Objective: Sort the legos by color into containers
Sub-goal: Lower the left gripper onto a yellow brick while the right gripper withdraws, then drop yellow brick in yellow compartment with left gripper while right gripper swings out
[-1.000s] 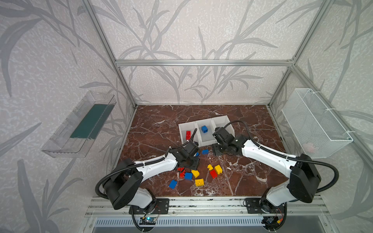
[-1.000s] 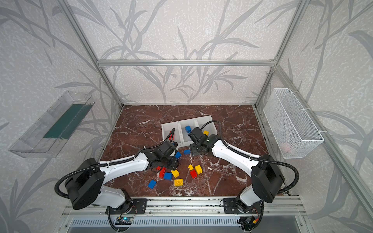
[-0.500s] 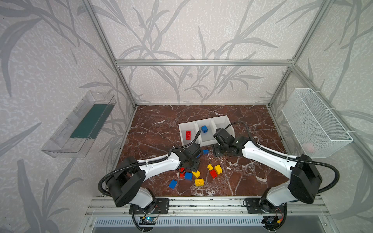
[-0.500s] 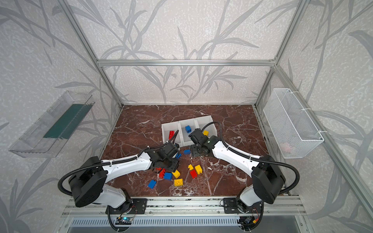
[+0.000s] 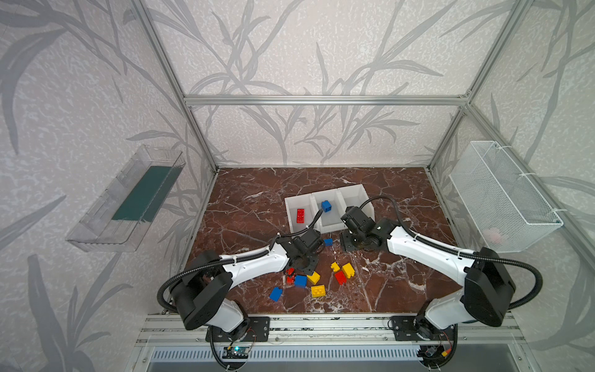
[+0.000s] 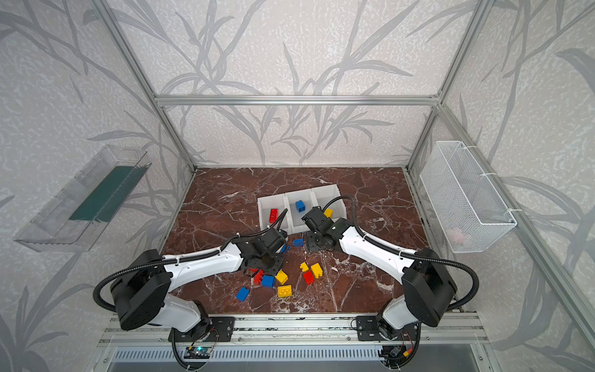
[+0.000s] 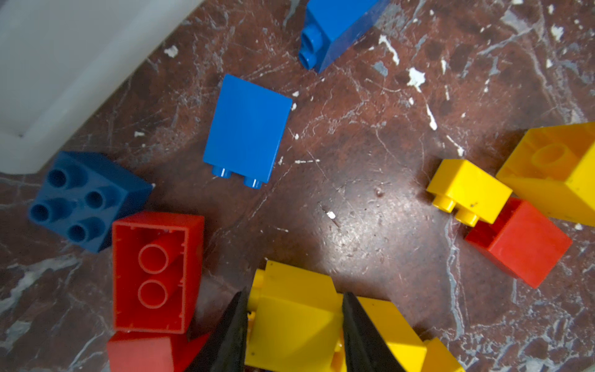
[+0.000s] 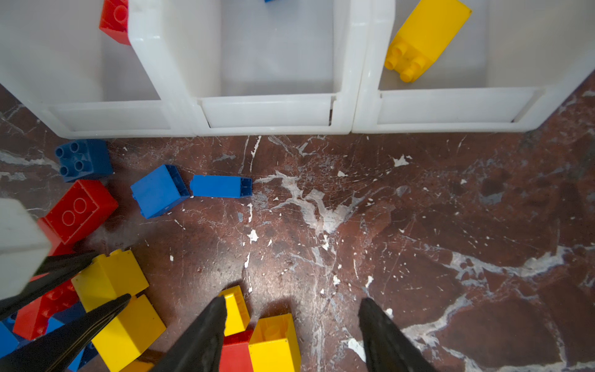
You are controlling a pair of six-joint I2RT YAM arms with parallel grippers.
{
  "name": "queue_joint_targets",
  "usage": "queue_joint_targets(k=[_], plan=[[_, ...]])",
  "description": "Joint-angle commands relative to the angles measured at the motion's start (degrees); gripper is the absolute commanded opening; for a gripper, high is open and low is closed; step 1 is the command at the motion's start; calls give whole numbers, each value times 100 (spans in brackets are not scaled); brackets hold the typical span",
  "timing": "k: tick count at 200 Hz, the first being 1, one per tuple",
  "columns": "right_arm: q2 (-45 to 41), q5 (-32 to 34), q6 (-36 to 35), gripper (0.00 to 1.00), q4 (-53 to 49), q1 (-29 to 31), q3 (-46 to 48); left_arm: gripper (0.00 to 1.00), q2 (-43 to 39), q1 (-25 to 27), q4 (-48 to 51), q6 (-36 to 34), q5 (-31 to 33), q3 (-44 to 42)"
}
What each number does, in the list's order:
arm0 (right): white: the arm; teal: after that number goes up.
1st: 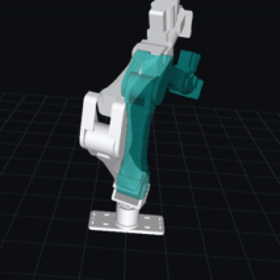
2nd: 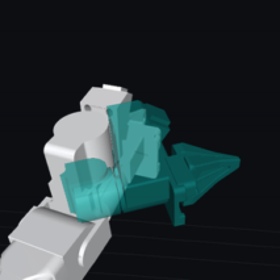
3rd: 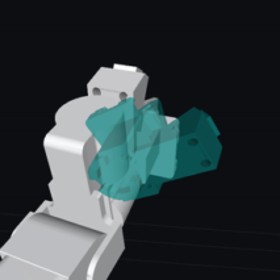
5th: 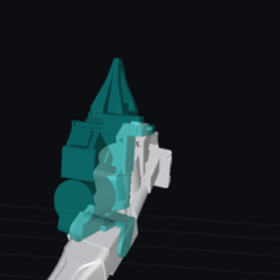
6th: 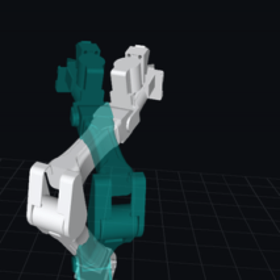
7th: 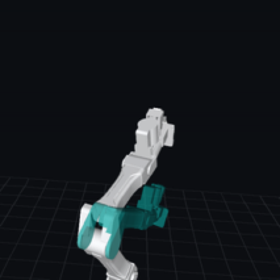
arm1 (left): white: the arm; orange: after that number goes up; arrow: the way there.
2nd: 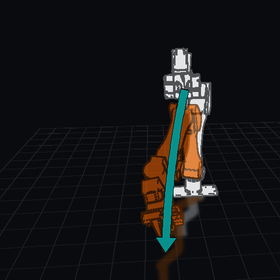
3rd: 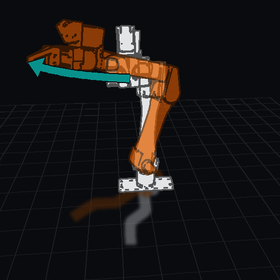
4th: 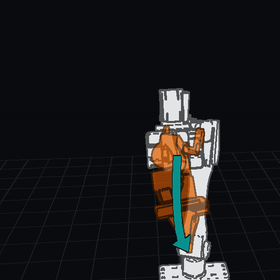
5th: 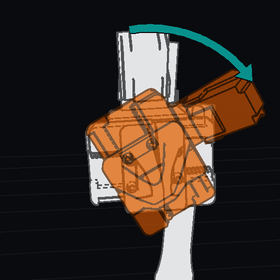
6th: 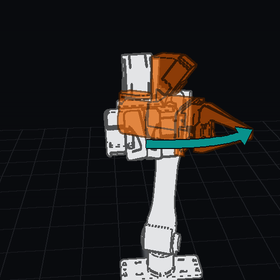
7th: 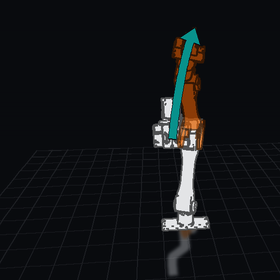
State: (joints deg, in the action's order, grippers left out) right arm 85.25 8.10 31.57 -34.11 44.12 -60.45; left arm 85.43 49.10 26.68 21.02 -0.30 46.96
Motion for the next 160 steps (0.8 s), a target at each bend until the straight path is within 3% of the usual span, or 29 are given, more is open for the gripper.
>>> queue_joint_targets(k=[1, 40, 78, 160], plan=[[-266, 108, 51, 66, -38, -38, 42, 38, 113, 29, 178, -54, 31, 139], [-602, 266, -88, 66, -290, -167, -89, 36, 124, 21, 264, -88, 239, 584], [-1513, 600, -283, 66, -359, -541, 140, 35, 544, -18, 335, -515, 613, 1724], [-2896, 448, -672, 66, -1132, -1481, 523, 35, 2817, -304, -86, -1060, 269, 4880]])
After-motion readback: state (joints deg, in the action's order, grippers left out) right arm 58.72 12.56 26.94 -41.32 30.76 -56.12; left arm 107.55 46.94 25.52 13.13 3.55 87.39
